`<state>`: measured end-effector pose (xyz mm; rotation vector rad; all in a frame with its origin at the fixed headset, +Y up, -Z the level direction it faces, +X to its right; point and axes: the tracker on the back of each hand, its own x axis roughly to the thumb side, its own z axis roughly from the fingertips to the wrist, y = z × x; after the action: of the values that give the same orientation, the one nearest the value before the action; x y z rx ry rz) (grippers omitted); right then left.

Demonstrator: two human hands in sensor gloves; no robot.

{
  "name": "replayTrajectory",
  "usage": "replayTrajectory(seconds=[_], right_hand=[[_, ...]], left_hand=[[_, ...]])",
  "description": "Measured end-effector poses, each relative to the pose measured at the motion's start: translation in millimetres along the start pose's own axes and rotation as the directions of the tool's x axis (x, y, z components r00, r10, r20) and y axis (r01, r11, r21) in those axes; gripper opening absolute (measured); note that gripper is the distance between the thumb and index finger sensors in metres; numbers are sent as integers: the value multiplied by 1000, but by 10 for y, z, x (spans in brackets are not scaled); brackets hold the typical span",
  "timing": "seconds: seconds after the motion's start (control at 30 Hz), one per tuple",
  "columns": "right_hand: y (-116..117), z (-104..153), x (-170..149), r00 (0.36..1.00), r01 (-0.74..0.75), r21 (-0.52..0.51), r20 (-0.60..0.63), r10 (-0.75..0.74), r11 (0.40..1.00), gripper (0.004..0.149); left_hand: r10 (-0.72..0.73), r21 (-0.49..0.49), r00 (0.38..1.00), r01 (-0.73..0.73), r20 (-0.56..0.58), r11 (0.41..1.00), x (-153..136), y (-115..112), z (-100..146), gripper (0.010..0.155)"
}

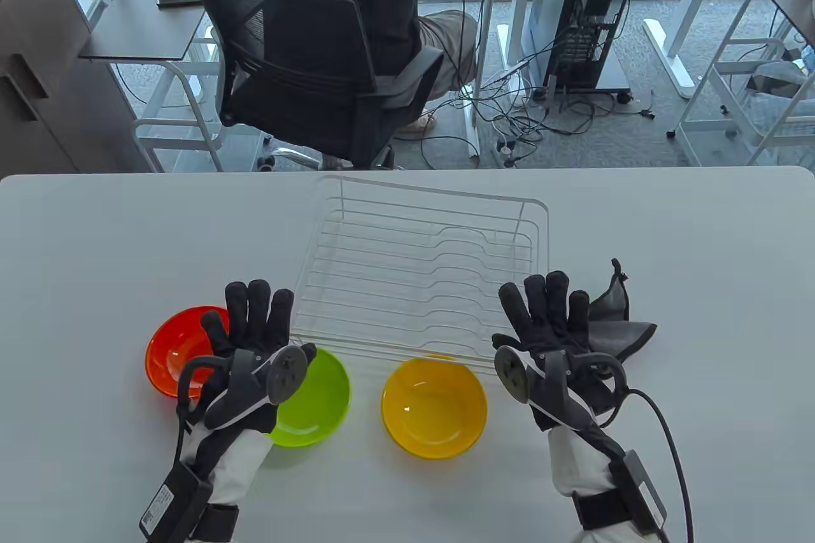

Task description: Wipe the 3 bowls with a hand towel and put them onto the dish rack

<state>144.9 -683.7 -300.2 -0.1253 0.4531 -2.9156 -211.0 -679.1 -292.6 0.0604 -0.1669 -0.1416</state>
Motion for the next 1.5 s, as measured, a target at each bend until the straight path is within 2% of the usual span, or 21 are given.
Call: replayTrajectory(seconds=[0.77, 1.1, 1.33, 1.5], right_hand=[[-20, 8, -5, 1000, -20, 26, 3, 20, 999, 72], [-212, -347, -263, 982, 133, -8, -131, -133, 991, 72], [-41, -570, -549, 967, 83, 78, -248, -61, 994, 66], [213, -523, -803, 935, 146, 176, -347, -77, 973, 65]], left_hand=[[-24, -21, 1000, 24, 12, 999, 47, -5, -6, 85], [-40, -26, 999, 40, 19, 999, 73, 1, -7, 85], [-42, -16, 999, 42, 24, 999, 90, 14, -5, 85], [-22, -30, 999, 23, 31, 999, 92, 27, -4, 85]])
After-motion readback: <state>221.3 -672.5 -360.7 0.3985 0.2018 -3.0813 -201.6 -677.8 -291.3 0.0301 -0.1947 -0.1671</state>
